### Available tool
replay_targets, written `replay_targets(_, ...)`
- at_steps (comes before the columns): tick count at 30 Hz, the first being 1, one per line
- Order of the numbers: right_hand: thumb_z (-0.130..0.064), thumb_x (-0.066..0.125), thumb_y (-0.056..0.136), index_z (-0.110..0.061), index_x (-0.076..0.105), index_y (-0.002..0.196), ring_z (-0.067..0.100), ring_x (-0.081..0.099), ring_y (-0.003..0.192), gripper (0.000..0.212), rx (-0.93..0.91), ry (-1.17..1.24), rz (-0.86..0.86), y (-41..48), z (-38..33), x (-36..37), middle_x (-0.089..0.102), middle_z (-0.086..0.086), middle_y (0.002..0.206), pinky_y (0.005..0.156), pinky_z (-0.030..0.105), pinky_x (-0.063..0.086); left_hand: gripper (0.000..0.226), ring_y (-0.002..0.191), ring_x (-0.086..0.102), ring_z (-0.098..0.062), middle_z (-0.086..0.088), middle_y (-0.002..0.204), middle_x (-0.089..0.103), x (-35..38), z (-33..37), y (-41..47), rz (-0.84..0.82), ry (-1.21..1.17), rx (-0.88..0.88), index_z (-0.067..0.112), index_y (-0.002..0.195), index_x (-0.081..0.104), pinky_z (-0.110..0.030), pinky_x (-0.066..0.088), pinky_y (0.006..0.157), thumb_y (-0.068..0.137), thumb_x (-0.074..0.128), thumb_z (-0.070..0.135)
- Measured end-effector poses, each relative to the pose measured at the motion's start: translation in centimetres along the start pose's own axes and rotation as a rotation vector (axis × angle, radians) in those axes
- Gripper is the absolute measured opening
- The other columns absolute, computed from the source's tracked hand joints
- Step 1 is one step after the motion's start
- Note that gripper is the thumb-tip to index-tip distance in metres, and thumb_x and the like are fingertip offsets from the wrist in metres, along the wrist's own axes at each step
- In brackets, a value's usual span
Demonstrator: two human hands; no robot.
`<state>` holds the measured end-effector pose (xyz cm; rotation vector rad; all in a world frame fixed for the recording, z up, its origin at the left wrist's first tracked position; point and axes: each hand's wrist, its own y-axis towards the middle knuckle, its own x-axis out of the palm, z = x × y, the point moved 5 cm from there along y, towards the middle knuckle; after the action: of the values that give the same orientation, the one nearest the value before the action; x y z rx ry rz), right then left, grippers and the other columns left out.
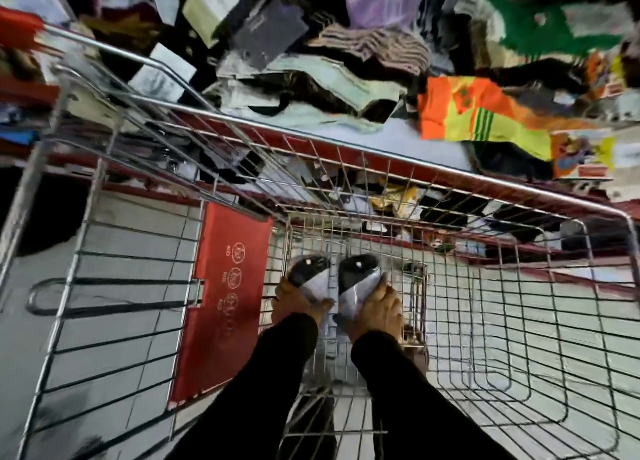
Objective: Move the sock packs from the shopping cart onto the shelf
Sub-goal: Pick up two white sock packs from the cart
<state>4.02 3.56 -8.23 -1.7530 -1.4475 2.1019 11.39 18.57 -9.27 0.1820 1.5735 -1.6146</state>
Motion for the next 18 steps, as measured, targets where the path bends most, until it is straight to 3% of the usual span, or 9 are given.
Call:
replay_targets(4,-0.076,0.063,0.069,-0.008,-0.008,0.154,0.036,0.034,0.140,0.131,0.014,0.009,0.018,0.2,0.3,0.1,0.028,0.020,0.154,0.109,0.046,0.039,0.095,0.128,0.049,-0.033,-0.014,0.138,0.045,0.5,0.3,-0.1,0.058,0.073,0.022,0.001,0.134,0.041,-0.039,0.042,0.108,0.068,0.080,0.058)
replay_targets(8,-0.057,0.075,0.070,-0.007,0.013,0.147,0.036,0.039,0.135,0.111,0.060,0.087,-0.026,0.0,0.6,-1.1,0.035,0.017,0.145,0.109,0.047,0.043,0.094,0.123,0.054,-0.035,-0.016,0.133,0.050,-0.3,0.4,-0.5,0.100,0.033,0.025,0.000,0.130,0.036,-0.039,0.043,0.101,0.068,0.082,0.053)
replay_targets(14,-0.043,0.091,0.056,-0.011,0.019,0.145,0.035,0.044,0.133,0.119,0.042,0.255,-0.050,-2.0,2.0,-5.7,0.040,0.014,0.144,0.110,0.047,0.045,0.090,0.112,0.061,-0.034,-0.014,0.127,0.057,-3.2,1.5,-3.9,0.106,-0.154,0.030,0.006,0.125,0.041,-0.036,0.051,0.093,0.062,0.086,0.052)
replay_targets(18,-0.048,0.091,0.053,-0.009,0.010,0.152,0.035,0.040,0.140,0.134,-0.013,0.334,0.023,-5.1,2.0,-10.0,0.032,0.017,0.156,0.113,0.043,0.042,0.092,0.107,0.065,-0.032,-0.013,0.120,0.063,-6.4,3.7,-7.8,0.133,-0.208,0.135,0.003,0.126,0.042,-0.033,0.054,0.088,0.063,0.084,0.056)
